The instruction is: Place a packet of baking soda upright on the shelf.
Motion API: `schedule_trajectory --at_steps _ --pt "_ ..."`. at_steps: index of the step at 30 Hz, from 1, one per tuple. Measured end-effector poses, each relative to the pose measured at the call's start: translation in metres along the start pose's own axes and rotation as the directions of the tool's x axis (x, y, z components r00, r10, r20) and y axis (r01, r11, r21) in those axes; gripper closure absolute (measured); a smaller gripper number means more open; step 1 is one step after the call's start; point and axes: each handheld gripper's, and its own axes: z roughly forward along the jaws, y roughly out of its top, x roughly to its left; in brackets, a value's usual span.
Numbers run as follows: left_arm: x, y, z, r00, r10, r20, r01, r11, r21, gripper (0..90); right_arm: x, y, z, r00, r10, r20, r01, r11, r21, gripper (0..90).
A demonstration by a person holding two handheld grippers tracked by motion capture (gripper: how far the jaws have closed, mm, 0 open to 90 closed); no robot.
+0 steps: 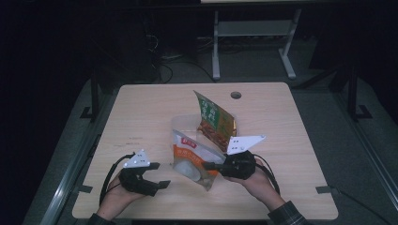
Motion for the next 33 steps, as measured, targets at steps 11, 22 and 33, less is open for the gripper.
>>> schedule_trajectory --at_steps 11,22,33 --pt "0.001 -0.007 0.009 1.0000 0.005 0.003 -0.005 0.9980 0.063 16.8 -0.007 0.019 -0.008 0.9960 0.031 0.083 -0.030 0.999 -0.014 90.0" --pt "0.004 -0.008 0.011 1.0000 0.003 0.005 -0.004 0.9959 0.090 16.8 -0.014 0.042 -0.006 0.9785 0.071 0.194 -0.065 0.997 -0.042 90.0" --pt "0.006 -0.010 0.011 1.0000 -0.001 0.001 0.001 0.9950 0.100 16.8 -0.021 0.063 0.011 0.9544 0.087 0.286 -0.068 0.995 -0.077 90.0"
